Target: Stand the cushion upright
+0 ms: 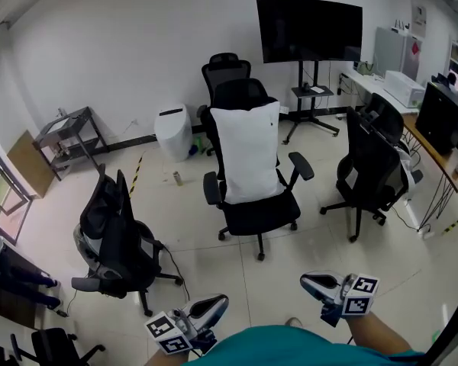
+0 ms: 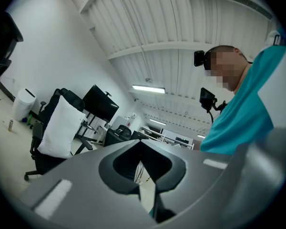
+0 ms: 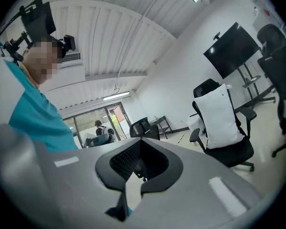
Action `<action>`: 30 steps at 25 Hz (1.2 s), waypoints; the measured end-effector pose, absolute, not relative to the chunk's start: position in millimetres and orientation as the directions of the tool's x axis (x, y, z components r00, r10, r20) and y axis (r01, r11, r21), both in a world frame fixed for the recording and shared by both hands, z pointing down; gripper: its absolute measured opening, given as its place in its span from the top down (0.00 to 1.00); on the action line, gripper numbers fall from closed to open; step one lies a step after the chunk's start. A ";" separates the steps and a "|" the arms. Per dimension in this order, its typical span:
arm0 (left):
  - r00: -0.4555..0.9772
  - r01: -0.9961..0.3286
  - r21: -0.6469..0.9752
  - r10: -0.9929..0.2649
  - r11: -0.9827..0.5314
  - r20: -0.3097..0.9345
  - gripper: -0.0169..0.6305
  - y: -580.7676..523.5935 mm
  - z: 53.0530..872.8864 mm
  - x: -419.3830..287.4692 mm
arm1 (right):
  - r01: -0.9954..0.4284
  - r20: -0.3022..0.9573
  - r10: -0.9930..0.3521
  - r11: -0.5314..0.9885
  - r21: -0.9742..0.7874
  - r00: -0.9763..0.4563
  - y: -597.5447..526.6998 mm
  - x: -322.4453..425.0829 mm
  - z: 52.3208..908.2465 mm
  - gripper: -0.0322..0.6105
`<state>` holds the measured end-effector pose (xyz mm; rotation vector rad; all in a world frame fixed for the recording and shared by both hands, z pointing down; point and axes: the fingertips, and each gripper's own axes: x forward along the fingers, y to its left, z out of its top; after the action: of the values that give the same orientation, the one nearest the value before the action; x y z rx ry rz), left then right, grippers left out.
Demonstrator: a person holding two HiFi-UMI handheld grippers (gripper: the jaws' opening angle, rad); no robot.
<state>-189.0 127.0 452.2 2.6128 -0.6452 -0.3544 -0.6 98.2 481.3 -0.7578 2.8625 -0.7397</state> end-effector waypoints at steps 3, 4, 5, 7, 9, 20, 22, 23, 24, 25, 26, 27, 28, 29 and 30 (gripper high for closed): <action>0.855 -0.385 0.444 -0.493 -0.810 -0.159 0.95 136.3 446.9 -180.3 | -0.450 0.035 -0.491 0.766 -0.460 -0.870 108.0 11.0 473.1 0.95; 0.853 -0.389 0.434 -0.496 -0.813 -0.164 0.95 138.3 445.0 -175.2 | -0.445 0.029 -0.488 0.770 -0.458 -0.872 109.4 16.5 470.7 0.95; 0.849 -0.395 0.424 -0.500 -0.815 -0.169 0.95 140.1 442.9 -170.2 | -0.437 0.025 -0.480 0.776 -0.455 -0.877 111.0 21.3 468.8 0.95; 0.835 -0.414 0.418 -0.520 -0.809 -0.179 0.96 143.5 439.9 -160.8 | -0.425 0.035 -0.458 0.789 -0.443 -0.888 115.3 30.2 467.7 0.95; 0.814 -0.430 0.439 -0.549 -0.789 -0.190 0.95 148.2 439.9 -149.9 | -0.422 0.061 -0.441 0.798 -0.430 -0.895 120.2 42.1 468.9 0.95; 0.805 -0.442 0.431 -0.560 -0.787 -0.195 0.95 151.4 436.4 -99.9 | -0.467 0.099 -0.465 0.805 -0.365 -0.880 121.2 98.9 473.5 0.95; 0.807 -0.437 0.432 -0.556 -0.789 -0.200 0.96 151.0 435.7 -96.7 | -0.466 0.099 -0.462 0.813 -0.349 -0.881 121.0 99.6 471.3 0.95; 0.809 -0.435 0.427 -0.552 -0.793 -0.201 0.95 150.9 434.7 -95.2 | -0.465 0.099 -0.460 0.817 -0.342 -0.882 120.7 98.8 470.1 0.95; 0.812 -0.433 0.420 -0.548 -0.797 -0.202 0.95 151.1 433.6 -94.2 | -0.464 0.098 -0.459 0.820 -0.336 -0.883 120.6 97.6 469.1 0.95; 0.814 -0.432 0.415 -0.545 -0.801 -0.202 0.96 151.3 432.5 -93.8 | -0.463 0.098 -0.458 0.822 -0.332 -0.884 120.7 96.3 468.5 0.95; 0.815 -0.432 0.412 -0.543 -0.802 -0.203 0.95 151.4 431.5 -94.0 | -0.462 0.098 -0.457 0.824 -0.329 -0.884 120.9 95.1 468.0 0.95; 0.814 -0.433 0.411 -0.544 -0.803 -0.205 0.95 151.4 430.4 -94.7 | -0.461 0.099 -0.455 0.825 -0.327 -0.885 121.3 93.9 467.5 0.95; 0.812 -0.433 0.410 -0.545 -0.802 -0.207 0.95 151.4 429.3 -95.7 | -0.460 0.100 -0.453 0.827 -0.324 -0.886 121.6 92.7 467.1 0.95; 0.811 -0.434 0.410 -0.546 -0.802 -0.210 0.96 151.4 428.7 -96.8 | -0.459 0.102 -0.452 0.829 -0.320 -0.886 121.9 91.8 467.0 0.95; 0.809 -0.435 0.410 -0.548 -0.802 -0.213 0.95 151.4 428.6 -97.9 | -0.460 0.105 -0.451 0.830 -0.316 -0.886 122.0 91.2 467.2 0.95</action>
<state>-97.9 151.4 428.6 2.6517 -0.7448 -0.4611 91.2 122.0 467.2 -0.7549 3.0298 -0.5329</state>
